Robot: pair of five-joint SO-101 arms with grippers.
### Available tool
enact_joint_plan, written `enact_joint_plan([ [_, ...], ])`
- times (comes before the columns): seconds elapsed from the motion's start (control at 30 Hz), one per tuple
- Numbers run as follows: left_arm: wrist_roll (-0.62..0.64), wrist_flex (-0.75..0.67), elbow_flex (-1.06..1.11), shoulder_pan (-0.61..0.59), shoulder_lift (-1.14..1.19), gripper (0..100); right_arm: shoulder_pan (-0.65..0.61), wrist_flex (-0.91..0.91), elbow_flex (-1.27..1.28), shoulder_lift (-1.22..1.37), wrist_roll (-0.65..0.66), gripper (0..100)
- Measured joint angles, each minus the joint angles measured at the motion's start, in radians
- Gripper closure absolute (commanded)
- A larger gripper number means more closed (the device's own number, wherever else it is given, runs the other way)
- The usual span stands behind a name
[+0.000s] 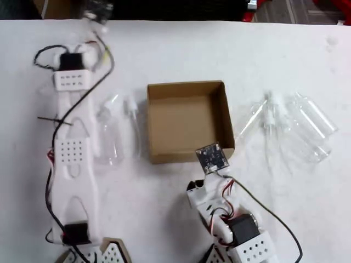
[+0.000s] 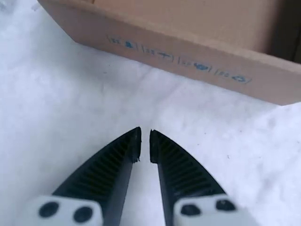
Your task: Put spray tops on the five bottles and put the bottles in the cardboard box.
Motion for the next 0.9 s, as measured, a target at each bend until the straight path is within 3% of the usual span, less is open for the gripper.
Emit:
enact_joint_plan([
  [0.13,0.0,-0.295,-0.006,-0.107,0.103,91,0.0,0.0,0.0,0.0,0.0,98.1],
  [0.3,0.0,-0.677,0.018,-0.227,0.259,92,0.0,0.0,0.0,0.0,0.0,98.1],
  [0.4,0.0,-0.743,0.018,-0.25,0.331,92,0.0,0.0,0.0,0.0,0.0,98.1],
  [0.63,0.003,-0.578,0.002,-0.229,0.348,92,0.0,0.0,0.0,0.0,0.0,98.1],
  [0.9,-0.015,-0.06,-0.052,-0.149,0.244,92,0.006,0.0,0.0,0.0,0.0,98.1],
])
